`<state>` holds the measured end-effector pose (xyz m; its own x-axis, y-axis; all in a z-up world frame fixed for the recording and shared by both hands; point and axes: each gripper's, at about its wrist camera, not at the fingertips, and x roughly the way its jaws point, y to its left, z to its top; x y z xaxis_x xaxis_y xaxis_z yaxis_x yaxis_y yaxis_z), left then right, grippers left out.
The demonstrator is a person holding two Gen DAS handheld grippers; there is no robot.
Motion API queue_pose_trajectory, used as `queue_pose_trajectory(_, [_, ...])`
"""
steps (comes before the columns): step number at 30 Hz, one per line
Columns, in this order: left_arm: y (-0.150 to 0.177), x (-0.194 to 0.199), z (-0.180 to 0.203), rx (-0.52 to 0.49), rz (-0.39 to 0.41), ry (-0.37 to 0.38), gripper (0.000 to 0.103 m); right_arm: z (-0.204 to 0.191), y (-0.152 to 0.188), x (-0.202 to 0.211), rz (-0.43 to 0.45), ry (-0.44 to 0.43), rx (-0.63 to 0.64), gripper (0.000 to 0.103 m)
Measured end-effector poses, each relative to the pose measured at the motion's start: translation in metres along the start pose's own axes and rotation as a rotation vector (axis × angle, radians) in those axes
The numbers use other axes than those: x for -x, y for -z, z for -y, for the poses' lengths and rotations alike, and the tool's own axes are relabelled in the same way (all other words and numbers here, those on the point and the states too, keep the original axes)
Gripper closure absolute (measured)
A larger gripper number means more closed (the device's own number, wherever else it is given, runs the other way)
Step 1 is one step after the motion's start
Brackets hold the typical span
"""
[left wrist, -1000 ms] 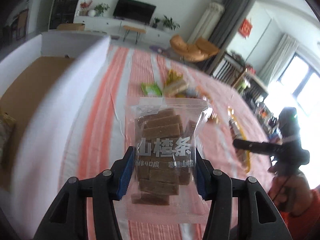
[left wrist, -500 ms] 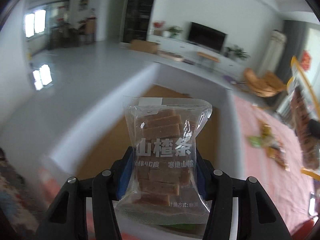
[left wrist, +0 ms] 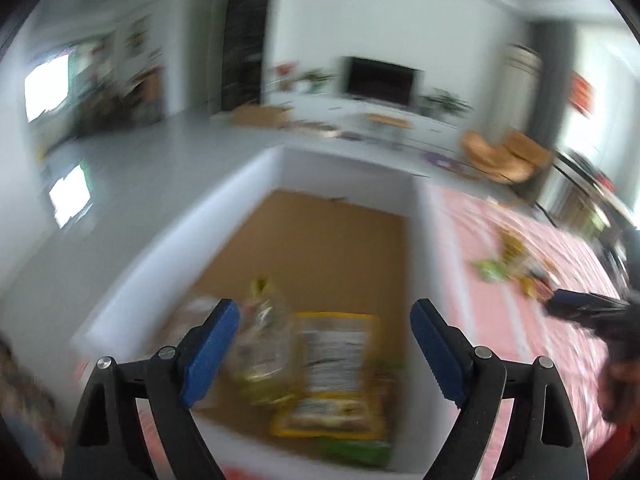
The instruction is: Organize snacks
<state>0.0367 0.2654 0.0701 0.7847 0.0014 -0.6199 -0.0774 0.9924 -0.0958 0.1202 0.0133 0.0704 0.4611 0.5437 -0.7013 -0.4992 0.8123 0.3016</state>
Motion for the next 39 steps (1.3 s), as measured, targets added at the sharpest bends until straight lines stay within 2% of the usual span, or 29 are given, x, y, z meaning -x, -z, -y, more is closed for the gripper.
queue_pose_trajectory(2, [-0.001,-0.013,0.037,-0.101,-0.008,0.021,0.015,0.045,0.030,0.004,-0.013,0.136,0.012,0.015])
queue_pose_trajectory(5, [0.005,-0.042,0.082,-0.223,-0.023,-0.022,0.015,0.119,0.082,0.032,-0.018,0.306,-0.037,0.015])
queue_pose_trajectory(9, [0.008,-0.070,0.107,-0.250,-0.076,-0.100,0.015,0.197,0.128,0.080,0.011,0.448,-0.163,0.015])
queue_pose_trajectory(11, [0.005,-0.073,0.117,-0.233,-0.063,-0.086,0.015,0.224,0.143,0.102,0.022,0.503,-0.218,0.015])
queue_pose_trajectory(13, [0.006,-0.076,0.124,-0.221,-0.060,-0.104,0.015,0.251,0.152,0.114,0.032,0.552,-0.270,0.015])
queue_pose_trajectory(16, [0.015,-0.074,0.134,-0.231,-0.059,-0.098,0.015,0.280,0.151,0.125,0.059,0.572,-0.365,0.015])
queue_pose_trajectory(19, [0.024,-0.076,0.149,-0.288,-0.059,-0.113,0.015,0.292,0.152,0.135,0.079,0.576,-0.389,0.015])
queue_pose_trajectory(21, [0.029,-0.071,0.155,-0.310,-0.051,-0.141,0.015,0.294,0.141,0.123,0.044,0.606,-0.357,0.015])
queue_pose_trajectory(23, [0.024,-0.060,0.157,-0.287,0.020,-0.199,0.015,0.300,0.140,0.108,0.000,0.633,-0.329,0.015])
queue_pose_trajectory(25, [0.019,-0.031,0.172,-0.310,0.177,-0.270,0.015,0.304,0.145,0.099,-0.027,0.642,-0.328,0.014])
queue_pose_trajectory(26, [0.017,-0.017,0.182,-0.332,0.252,-0.288,0.011,0.303,0.149,0.101,-0.003,0.642,-0.323,0.013])
queue_pose_trajectory(27, [0.014,-0.003,0.197,-0.357,0.323,-0.279,0.007,0.305,0.151,0.100,0.005,0.642,-0.320,0.013])
queue_pose_trajectory(28, [0.012,0.004,0.206,-0.367,0.354,-0.262,0.000,0.304,0.152,0.100,0.007,0.646,-0.319,0.012])
queue_pose_trajectory(29, [0.011,0.011,0.221,-0.381,0.385,-0.213,0.000,0.304,0.152,0.100,0.006,0.649,-0.319,0.011])
queue_pose_trajectory(31, [0.010,0.007,0.243,-0.399,0.357,-0.128,0.000,0.303,0.153,0.100,0.006,0.650,-0.321,0.011])
queue_pose_trajectory(33, [0.015,-0.015,0.267,-0.410,0.263,-0.029,0.000,0.302,0.153,0.101,0.007,0.650,-0.324,0.011])
queue_pose_trajectory(35, [0.026,-0.049,0.286,-0.408,0.128,0.067,0.000,0.302,0.153,0.101,0.006,0.650,-0.323,0.011])
queue_pose_trajectory(36, [0.036,-0.073,0.296,-0.410,0.036,0.121,0.000,0.302,0.153,0.100,0.006,0.651,-0.323,0.010])
queue_pose_trajectory(39, [0.062,-0.139,0.317,-0.434,-0.170,0.184,0.000,0.302,0.153,0.101,0.006,0.650,-0.322,0.010])
